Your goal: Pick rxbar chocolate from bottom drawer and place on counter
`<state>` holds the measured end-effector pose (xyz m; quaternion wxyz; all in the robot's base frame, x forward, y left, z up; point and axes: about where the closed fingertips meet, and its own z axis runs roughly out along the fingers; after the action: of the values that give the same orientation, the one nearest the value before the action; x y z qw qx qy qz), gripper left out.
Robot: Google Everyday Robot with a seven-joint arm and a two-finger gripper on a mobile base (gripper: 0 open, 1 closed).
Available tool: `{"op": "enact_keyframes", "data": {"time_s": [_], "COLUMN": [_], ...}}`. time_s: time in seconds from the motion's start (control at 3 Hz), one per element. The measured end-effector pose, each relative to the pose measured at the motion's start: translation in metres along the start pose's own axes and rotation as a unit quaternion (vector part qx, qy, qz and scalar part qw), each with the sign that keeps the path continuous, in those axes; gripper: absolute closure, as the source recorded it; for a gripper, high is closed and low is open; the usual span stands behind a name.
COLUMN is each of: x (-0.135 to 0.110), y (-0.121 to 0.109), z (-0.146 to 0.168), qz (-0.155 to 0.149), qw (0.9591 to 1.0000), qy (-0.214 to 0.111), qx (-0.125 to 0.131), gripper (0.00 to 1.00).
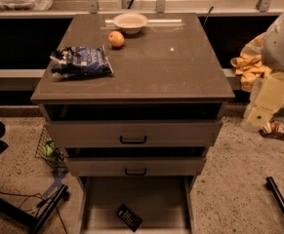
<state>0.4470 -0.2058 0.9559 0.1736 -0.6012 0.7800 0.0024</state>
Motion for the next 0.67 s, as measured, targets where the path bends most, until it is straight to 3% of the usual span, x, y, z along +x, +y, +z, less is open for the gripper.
{"op": "enact_keyframes", "data": {"time_s": [0.33, 0.67], "x": [-0.01, -0.01], "y": [0.018, 0.054], "z": [0.07, 0.15], "qz": [0.0, 0.015], "qw": [0.9949, 0.9774], "qy": [-0.086, -0.186], "qx": [-0.053, -0.1], "gripper": [0.0, 0.0]}}
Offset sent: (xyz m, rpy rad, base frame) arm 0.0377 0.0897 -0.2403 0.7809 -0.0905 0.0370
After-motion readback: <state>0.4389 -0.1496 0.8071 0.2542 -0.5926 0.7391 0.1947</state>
